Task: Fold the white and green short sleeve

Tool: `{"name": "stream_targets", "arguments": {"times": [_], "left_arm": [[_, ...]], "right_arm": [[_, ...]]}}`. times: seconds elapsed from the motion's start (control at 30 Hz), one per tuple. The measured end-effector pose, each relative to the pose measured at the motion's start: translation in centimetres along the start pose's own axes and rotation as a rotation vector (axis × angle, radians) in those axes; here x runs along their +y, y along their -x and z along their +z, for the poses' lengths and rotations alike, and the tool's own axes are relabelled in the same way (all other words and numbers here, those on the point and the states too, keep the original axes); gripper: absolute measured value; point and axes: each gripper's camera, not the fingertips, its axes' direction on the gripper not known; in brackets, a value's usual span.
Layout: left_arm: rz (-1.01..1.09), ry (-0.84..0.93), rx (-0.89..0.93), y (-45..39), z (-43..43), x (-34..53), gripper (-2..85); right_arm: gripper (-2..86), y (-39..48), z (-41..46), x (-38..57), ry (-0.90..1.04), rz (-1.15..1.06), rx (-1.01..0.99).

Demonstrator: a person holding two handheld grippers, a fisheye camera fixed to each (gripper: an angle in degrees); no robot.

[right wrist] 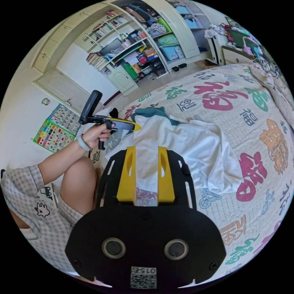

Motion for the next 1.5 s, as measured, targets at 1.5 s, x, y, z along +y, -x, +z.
{"name": "stream_targets", "arguments": {"times": [1.5], "left_arm": [[0.518,0.158,0.047,-20.6,8.7,13.3,2.8]], "right_arm": [[0.4,-0.8,-14.2,14.7,0.055,0.314,0.350]]}}
